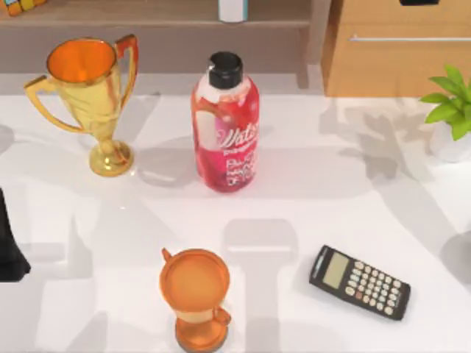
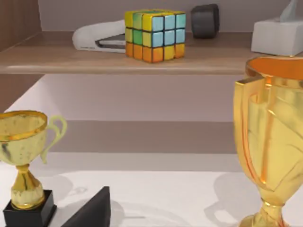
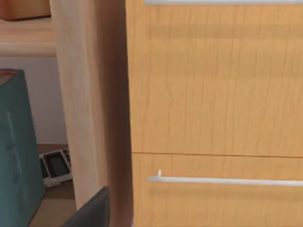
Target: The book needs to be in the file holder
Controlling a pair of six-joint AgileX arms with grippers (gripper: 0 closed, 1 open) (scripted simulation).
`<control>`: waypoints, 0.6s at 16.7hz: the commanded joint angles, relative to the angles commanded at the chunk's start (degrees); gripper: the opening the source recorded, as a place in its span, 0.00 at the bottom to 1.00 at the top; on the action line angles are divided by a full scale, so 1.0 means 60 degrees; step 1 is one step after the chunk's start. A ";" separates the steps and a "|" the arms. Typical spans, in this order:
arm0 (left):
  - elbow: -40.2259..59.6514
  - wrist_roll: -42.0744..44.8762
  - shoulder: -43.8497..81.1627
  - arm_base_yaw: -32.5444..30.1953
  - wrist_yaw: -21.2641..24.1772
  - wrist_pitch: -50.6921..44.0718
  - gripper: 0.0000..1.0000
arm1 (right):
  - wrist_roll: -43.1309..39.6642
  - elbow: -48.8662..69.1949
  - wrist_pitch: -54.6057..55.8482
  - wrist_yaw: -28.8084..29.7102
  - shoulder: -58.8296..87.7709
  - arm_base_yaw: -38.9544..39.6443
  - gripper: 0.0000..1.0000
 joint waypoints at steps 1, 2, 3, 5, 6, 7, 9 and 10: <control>0.0000 0.0000 0.0000 0.0000 0.0000 0.0000 1.00 | 0.0035 0.0743 0.0150 0.0300 0.0936 0.0344 1.00; 0.0000 0.0000 0.0000 0.0000 0.0000 0.0000 1.00 | 0.0070 0.1475 0.0295 0.0597 0.1860 0.0676 1.00; 0.0000 0.0000 0.0000 0.0000 0.0000 0.0000 1.00 | 0.0104 0.2193 0.0436 0.0889 0.2767 0.0992 1.00; 0.0000 0.0000 0.0000 0.0000 0.0000 0.0000 1.00 | 0.0171 0.3566 0.0698 0.1453 0.4511 0.1567 1.00; 0.0000 0.0000 0.0000 0.0000 0.0000 0.0000 1.00 | 0.0203 0.4202 0.0815 0.1718 0.5325 0.1809 1.00; 0.0000 0.0000 0.0000 0.0000 0.0000 0.0000 1.00 | 0.0233 0.4802 0.0921 0.1972 0.6097 0.2018 1.00; 0.0000 0.0000 0.0000 0.0000 0.0000 0.0000 1.00 | 0.0287 0.5877 0.1104 0.2436 0.7493 0.2327 1.00; 0.0000 0.0000 0.0000 0.0000 0.0000 0.0000 1.00 | 0.0312 0.6344 0.1178 0.2644 0.8104 0.2424 1.00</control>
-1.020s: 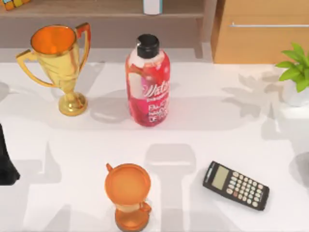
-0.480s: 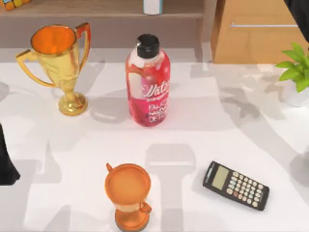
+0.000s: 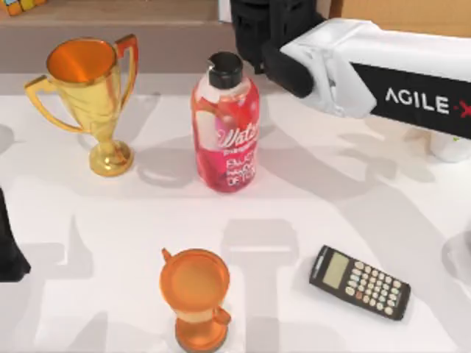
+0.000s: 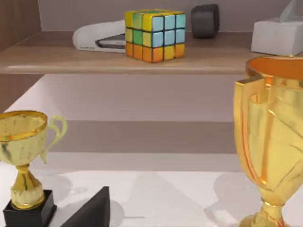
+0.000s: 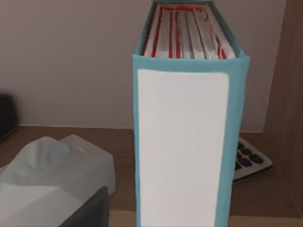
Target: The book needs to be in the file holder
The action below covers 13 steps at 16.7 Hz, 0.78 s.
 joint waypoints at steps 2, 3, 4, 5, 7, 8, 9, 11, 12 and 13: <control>0.0000 0.0000 0.0000 0.0000 0.0000 0.0000 1.00 | 0.0040 0.0753 0.0109 0.0345 0.0994 0.0095 1.00; 0.0000 0.0000 0.0000 0.0000 0.0000 0.0000 1.00 | 0.0055 0.1027 0.0144 0.0475 0.1361 0.0109 1.00; 0.0000 0.0000 0.0000 0.0000 0.0000 0.0000 1.00 | 0.0066 0.1233 0.0168 0.0575 0.1640 0.0111 1.00; 0.0000 0.0000 0.0000 0.0000 0.0000 0.0000 1.00 | 0.0074 0.1367 0.0183 0.0643 0.1826 0.0108 1.00; 0.0000 0.0000 0.0000 0.0000 0.0000 0.0000 1.00 | 0.0078 0.1432 0.0189 0.0676 0.1917 0.0104 1.00; 0.0000 0.0000 0.0000 0.0000 0.0000 0.0000 1.00 | 0.0078 0.1432 0.0189 0.0676 0.1917 0.0104 1.00; 0.0000 0.0000 0.0000 0.0000 0.0000 0.0000 1.00 | 0.0078 0.1432 0.0189 0.0676 0.1917 0.0104 1.00; 0.0000 0.0000 0.0000 0.0000 0.0000 0.0000 1.00 | 0.0076 0.1383 0.0178 0.0657 0.1900 0.0068 1.00; 0.0000 0.0000 0.0000 0.0000 0.0000 0.0000 1.00 | 0.0080 0.1389 0.0161 0.0675 0.1880 0.0086 1.00; 0.0000 0.0000 0.0000 0.0000 0.0000 0.0000 1.00 | 0.0098 0.1423 0.0078 0.0764 0.1814 0.0180 1.00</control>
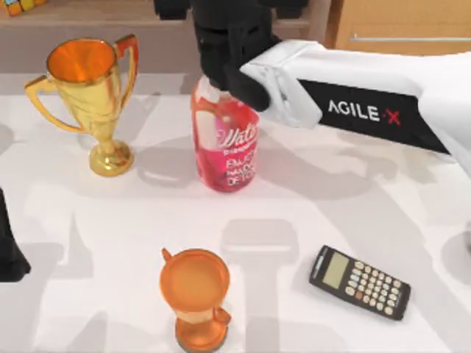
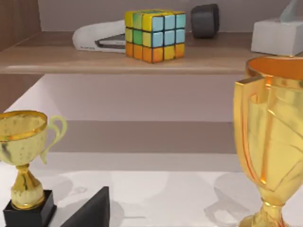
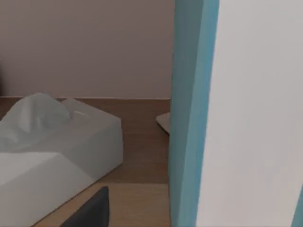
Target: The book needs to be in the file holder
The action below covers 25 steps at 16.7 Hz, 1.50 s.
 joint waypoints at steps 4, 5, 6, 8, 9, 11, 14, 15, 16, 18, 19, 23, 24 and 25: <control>0.0000 0.0000 0.0000 0.0000 0.0000 0.0000 1.00 | 0.0131 0.0503 -0.0609 0.0692 -0.0012 0.0711 1.00; 0.0000 0.0000 0.0000 0.0000 0.0000 0.0000 1.00 | 0.0160 0.0693 -0.0732 0.0811 0.0077 0.0833 1.00; 0.0000 0.0000 0.0000 0.0000 0.0000 0.0000 1.00 | 0.0166 0.0874 -0.0800 0.0847 0.0193 0.0866 1.00; 0.0000 0.0000 0.0000 0.0000 0.0000 0.0000 1.00 | 0.0105 0.1105 -0.0755 0.0613 0.0421 0.0623 1.00; 0.0000 0.0000 0.0000 0.0000 0.0000 0.0000 1.00 | 0.0054 0.1126 -0.0650 0.0345 0.0494 0.0351 1.00; 0.0000 0.0000 0.0000 0.0000 0.0000 0.0000 1.00 | -0.0036 0.1048 -0.0366 -0.0179 0.0636 -0.0178 1.00; 0.0000 0.0000 0.0000 0.0000 0.0000 0.0000 1.00 | -0.0069 0.1025 -0.0241 -0.0322 0.0731 -0.0321 1.00; 0.0000 0.0000 0.0000 0.0000 0.0000 0.0000 1.00 | -0.0069 0.1025 -0.0241 -0.0322 0.0731 -0.0321 1.00; 0.0000 0.0000 0.0000 0.0000 0.0000 0.0000 1.00 | -0.0069 0.1025 -0.0241 -0.0322 0.0731 -0.0321 1.00; 0.0000 0.0000 0.0000 0.0000 0.0000 0.0000 1.00 | -0.0069 0.1025 -0.0241 -0.0322 0.0731 -0.0321 0.85; 0.0000 0.0000 0.0000 0.0000 0.0000 0.0000 1.00 | -0.0069 0.1025 -0.0241 -0.0322 0.0731 -0.0321 0.77; 0.0000 0.0000 0.0000 0.0000 0.0000 0.0000 1.00 | -0.0069 0.1025 -0.0241 -0.0322 0.0731 -0.0321 0.47; 0.0000 0.0000 0.0000 0.0000 0.0000 0.0000 1.00 | -0.0069 0.1025 -0.0241 -0.0322 0.0731 -0.0321 0.40; 0.0000 0.0000 0.0000 0.0000 0.0000 0.0000 1.00 | -0.0069 0.1025 -0.0241 -0.0322 0.0731 -0.0321 0.32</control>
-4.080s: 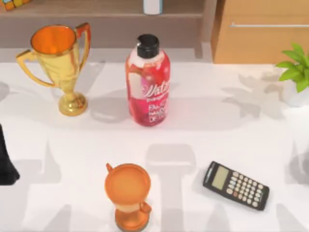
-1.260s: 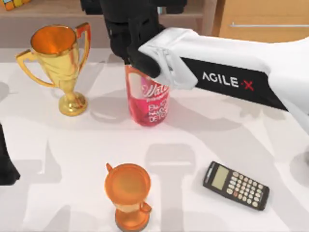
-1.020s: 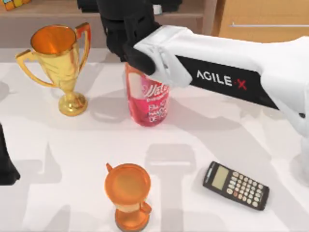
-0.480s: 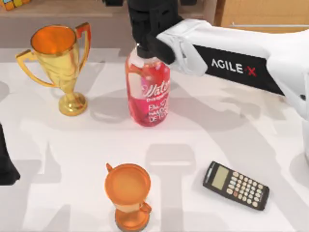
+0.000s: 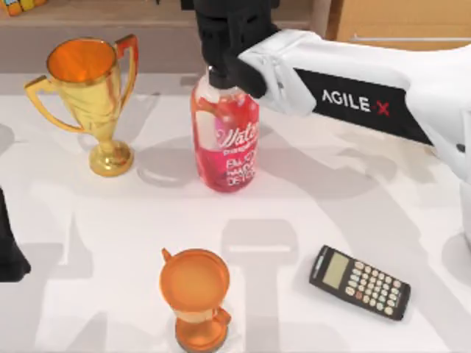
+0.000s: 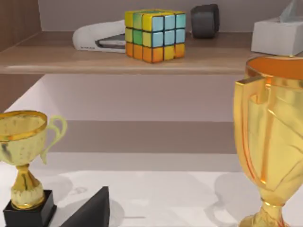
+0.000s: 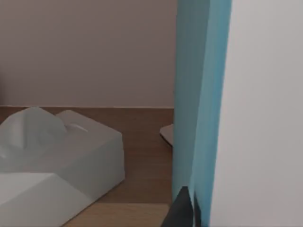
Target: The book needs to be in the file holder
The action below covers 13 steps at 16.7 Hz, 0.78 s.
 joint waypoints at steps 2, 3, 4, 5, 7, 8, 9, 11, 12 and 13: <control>0.0000 0.0000 0.0000 0.0000 0.0000 0.0000 1.00 | 0.0000 0.0000 0.0000 0.0000 0.0000 0.0000 0.17; 0.0000 0.0000 0.0000 0.0000 0.0000 0.0000 1.00 | 0.0000 0.0000 0.0000 0.0000 0.0000 0.0000 0.10; 0.0000 0.0000 0.0000 0.0000 0.0000 0.0000 1.00 | 0.0000 0.0000 0.0000 0.0000 0.0000 0.0000 0.02; 0.0000 0.0000 0.0000 0.0000 0.0000 0.0000 1.00 | 0.0000 0.0000 0.0000 0.0000 0.0000 0.0000 0.00; 0.0000 0.0000 0.0000 0.0000 0.0000 0.0000 1.00 | 0.0000 0.0000 0.0000 0.0000 0.0000 0.0000 0.00; 0.0000 0.0000 0.0000 0.0000 0.0000 0.0000 1.00 | 0.0000 0.0000 0.0000 0.0000 0.0000 0.0000 0.00; 0.0000 0.0000 0.0000 0.0000 0.0000 0.0000 1.00 | 0.0000 0.0000 0.0000 0.0000 0.0000 0.0000 0.00; 0.0000 0.0000 0.0000 0.0000 0.0000 0.0000 1.00 | 0.0000 0.0000 0.0000 0.0000 0.0000 0.0000 0.00; 0.0000 0.0000 0.0000 0.0000 0.0000 0.0000 1.00 | 0.0000 0.0000 0.0000 0.0000 0.0000 0.0000 0.00; 0.0000 0.0000 0.0000 0.0000 0.0000 0.0000 1.00 | 0.0013 0.0006 -0.0004 -0.0001 -0.0017 0.0018 0.00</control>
